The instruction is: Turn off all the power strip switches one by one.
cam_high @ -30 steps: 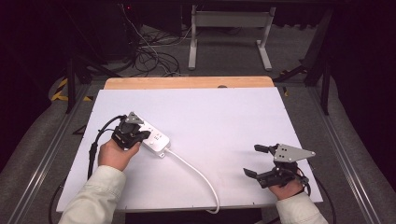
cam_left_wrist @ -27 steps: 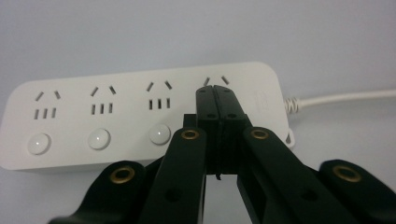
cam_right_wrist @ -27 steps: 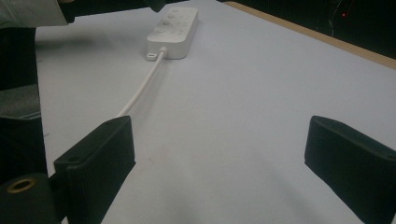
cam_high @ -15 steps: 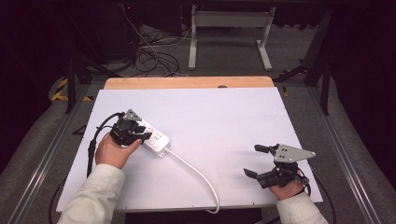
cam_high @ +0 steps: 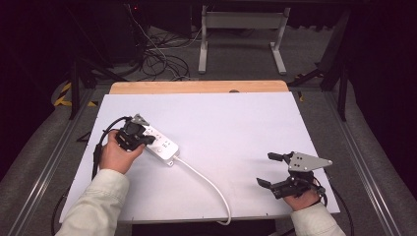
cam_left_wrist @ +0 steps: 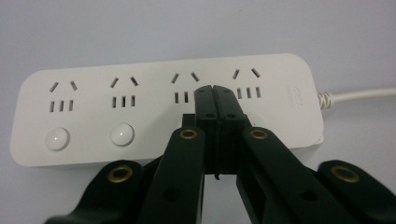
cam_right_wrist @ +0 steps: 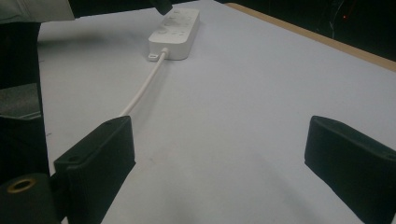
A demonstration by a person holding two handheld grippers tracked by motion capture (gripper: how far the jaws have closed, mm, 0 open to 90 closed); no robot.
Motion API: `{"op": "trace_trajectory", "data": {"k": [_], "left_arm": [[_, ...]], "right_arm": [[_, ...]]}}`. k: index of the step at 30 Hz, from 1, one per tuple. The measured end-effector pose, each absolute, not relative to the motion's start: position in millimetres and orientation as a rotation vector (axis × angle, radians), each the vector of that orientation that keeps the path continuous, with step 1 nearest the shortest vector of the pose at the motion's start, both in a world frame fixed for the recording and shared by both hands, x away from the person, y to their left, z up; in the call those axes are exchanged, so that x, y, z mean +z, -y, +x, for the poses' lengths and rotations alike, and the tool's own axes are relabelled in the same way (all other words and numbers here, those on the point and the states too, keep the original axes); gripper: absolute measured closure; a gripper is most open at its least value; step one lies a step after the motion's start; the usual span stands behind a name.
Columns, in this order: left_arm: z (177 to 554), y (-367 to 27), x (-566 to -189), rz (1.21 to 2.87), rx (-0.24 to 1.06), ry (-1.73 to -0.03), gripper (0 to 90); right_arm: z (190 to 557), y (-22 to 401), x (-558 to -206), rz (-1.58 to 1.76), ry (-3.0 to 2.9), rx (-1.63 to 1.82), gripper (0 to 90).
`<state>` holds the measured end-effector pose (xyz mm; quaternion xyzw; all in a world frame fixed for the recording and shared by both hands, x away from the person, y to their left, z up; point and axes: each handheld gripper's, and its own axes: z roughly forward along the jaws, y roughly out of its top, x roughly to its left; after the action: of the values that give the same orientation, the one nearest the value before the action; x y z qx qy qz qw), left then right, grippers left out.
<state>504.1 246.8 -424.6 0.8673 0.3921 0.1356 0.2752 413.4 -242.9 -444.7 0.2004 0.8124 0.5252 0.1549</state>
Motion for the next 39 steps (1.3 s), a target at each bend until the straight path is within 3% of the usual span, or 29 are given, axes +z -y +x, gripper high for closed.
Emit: {"op": "trace_trajectory", "data": {"k": [39], "left_arm": [[519,-256,-442,2.312,0.277,-1.139,90.0]], "right_arm": [[413,242,-445,0.567,-2.333,1.508,8.9]]}}
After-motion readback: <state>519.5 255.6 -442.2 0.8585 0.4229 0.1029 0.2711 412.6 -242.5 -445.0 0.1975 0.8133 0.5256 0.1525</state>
